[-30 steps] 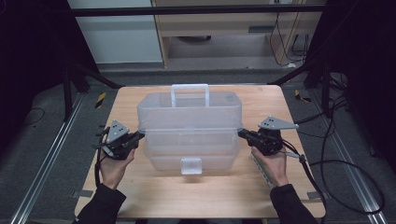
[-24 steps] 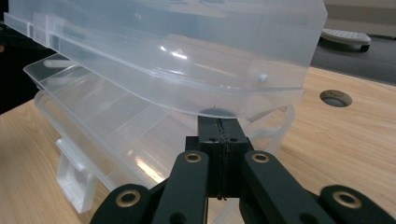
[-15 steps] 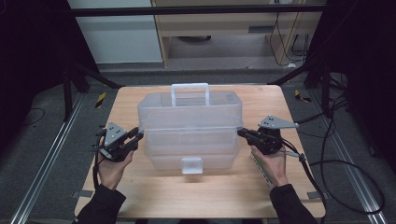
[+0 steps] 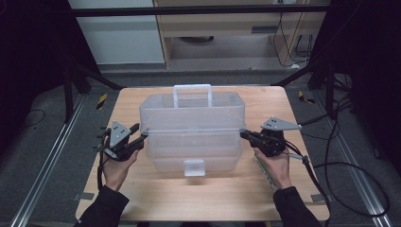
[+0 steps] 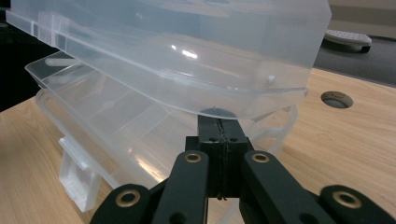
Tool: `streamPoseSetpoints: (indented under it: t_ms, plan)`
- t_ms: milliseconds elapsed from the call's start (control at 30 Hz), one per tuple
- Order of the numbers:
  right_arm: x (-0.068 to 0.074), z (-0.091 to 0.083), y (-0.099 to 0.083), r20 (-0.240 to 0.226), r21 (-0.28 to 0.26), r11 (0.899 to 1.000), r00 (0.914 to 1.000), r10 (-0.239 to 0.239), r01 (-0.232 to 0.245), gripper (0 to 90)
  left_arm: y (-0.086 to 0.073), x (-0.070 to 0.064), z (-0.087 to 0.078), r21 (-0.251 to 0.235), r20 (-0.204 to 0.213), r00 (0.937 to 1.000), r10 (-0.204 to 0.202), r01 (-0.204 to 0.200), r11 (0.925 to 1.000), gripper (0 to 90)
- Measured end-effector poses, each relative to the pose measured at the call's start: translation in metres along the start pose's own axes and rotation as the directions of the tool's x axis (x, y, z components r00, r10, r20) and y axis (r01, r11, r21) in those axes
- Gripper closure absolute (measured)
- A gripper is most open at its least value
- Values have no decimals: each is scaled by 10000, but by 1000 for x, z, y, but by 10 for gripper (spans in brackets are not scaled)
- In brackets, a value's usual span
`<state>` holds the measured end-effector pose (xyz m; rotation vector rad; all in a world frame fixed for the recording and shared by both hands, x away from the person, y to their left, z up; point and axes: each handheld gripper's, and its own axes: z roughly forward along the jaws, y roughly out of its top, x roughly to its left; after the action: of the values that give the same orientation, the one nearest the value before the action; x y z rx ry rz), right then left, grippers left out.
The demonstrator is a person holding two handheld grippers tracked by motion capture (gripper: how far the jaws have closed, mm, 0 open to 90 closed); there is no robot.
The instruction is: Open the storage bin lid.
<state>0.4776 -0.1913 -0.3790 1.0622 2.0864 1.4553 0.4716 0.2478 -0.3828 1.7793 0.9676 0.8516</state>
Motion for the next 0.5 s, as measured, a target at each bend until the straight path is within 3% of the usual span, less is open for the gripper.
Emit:
streamPoseSetpoints:
  t_ms: [300, 400, 500]
  plan:
    - [1, 1, -1, 196, 204, 9997, 9997, -147, 143, 900, 2, -2, 5, -34, -91, 9998, 164, -164, 9999, 649]
    - [0, 2, -3, 303, 245, 9997, 9995, -91, 84, 894, 3, 0, 5, 54, -76, 10000, 32, -32, 10000, 671]
    - [-1, 5, -5, 478, 688, 9976, 9989, -17, -16, 866, 4, -1, 5, 137, -123, 9999, 66, -65, 9999, 674]
